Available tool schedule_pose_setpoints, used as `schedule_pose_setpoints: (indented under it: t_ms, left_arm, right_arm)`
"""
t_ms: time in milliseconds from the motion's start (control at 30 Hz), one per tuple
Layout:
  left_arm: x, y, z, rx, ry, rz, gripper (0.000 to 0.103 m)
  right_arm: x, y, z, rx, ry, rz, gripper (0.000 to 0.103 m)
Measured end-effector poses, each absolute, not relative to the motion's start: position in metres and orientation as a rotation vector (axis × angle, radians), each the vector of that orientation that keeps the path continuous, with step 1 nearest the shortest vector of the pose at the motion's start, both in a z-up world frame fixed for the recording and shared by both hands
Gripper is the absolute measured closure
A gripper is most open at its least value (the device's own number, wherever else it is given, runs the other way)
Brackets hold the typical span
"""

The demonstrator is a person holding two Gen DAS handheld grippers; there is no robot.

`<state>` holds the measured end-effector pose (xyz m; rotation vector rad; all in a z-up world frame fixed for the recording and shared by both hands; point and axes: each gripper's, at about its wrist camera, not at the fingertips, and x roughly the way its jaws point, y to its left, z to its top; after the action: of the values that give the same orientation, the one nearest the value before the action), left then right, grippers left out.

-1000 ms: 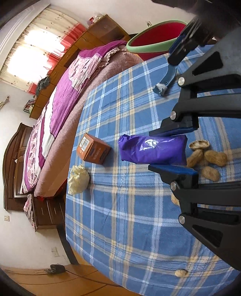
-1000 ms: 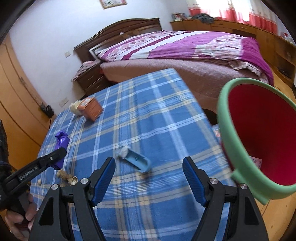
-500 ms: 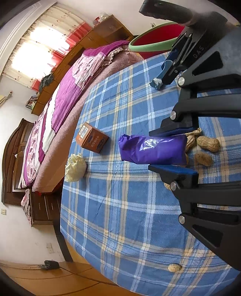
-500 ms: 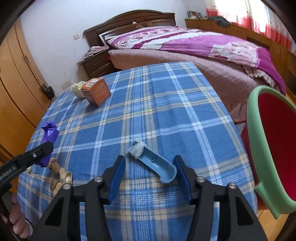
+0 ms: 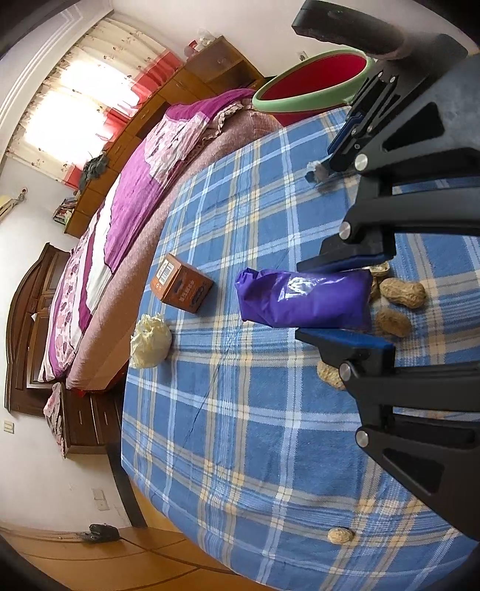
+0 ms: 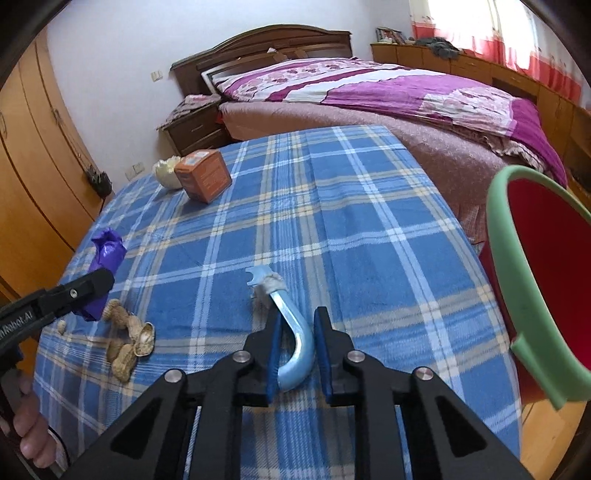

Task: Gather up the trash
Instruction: 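Carry the purple bag and blue handle over the red bucket with both tools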

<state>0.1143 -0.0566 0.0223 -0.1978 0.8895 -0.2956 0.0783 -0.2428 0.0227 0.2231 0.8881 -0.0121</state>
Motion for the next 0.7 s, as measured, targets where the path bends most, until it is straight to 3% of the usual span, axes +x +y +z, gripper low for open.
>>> schedule_pose_setpoints:
  t_ms: [700]
  left_arm:
    - [0.078,-0.091,0.055,-0.129,0.823,-0.373,0.074]
  right_arm:
    - [0.008,-0.281,0.088,0.322,0.701,-0.105,0.083]
